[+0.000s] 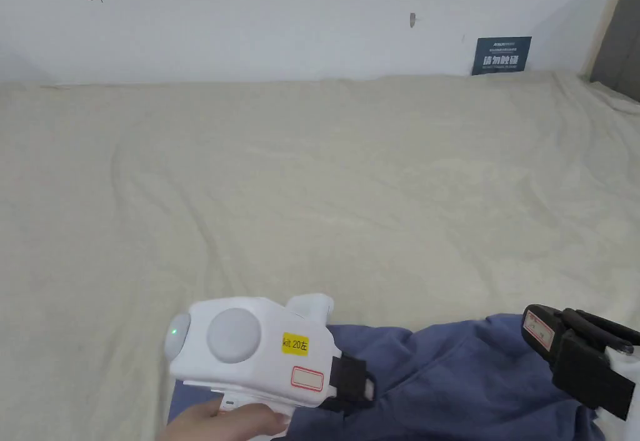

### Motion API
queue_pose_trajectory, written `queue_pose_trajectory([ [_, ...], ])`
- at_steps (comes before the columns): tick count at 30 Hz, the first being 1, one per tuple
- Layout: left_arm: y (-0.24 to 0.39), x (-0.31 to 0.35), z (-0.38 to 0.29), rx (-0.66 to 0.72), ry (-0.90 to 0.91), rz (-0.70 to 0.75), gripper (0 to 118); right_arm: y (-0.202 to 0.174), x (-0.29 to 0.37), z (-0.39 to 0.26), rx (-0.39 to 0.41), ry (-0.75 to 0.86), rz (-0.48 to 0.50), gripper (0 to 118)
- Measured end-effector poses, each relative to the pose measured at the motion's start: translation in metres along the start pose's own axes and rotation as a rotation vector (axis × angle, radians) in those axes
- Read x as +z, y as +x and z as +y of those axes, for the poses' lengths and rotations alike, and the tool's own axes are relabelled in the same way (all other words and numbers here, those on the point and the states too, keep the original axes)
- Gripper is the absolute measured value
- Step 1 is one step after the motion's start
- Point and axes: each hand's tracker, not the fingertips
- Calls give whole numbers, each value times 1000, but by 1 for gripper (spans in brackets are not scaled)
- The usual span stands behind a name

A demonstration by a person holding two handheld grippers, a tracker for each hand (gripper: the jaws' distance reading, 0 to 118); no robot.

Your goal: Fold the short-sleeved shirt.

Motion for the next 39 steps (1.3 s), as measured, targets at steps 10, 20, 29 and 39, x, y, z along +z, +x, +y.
queue_pose_trajectory([
  [10,6,143,-38,-54,374,-29,7,-8,-1,6,13,11,3,0],
  [20,-116,175,-97,176,211,125,117,-31,2,15,46,25,30,0],
  [29,-201,126,-110,396,121,-280,118,-37,5,20,63,16,21,0],
  [39,-161,94,-77,310,106,-246,111,-40,-1,23,71,11,17,0],
])
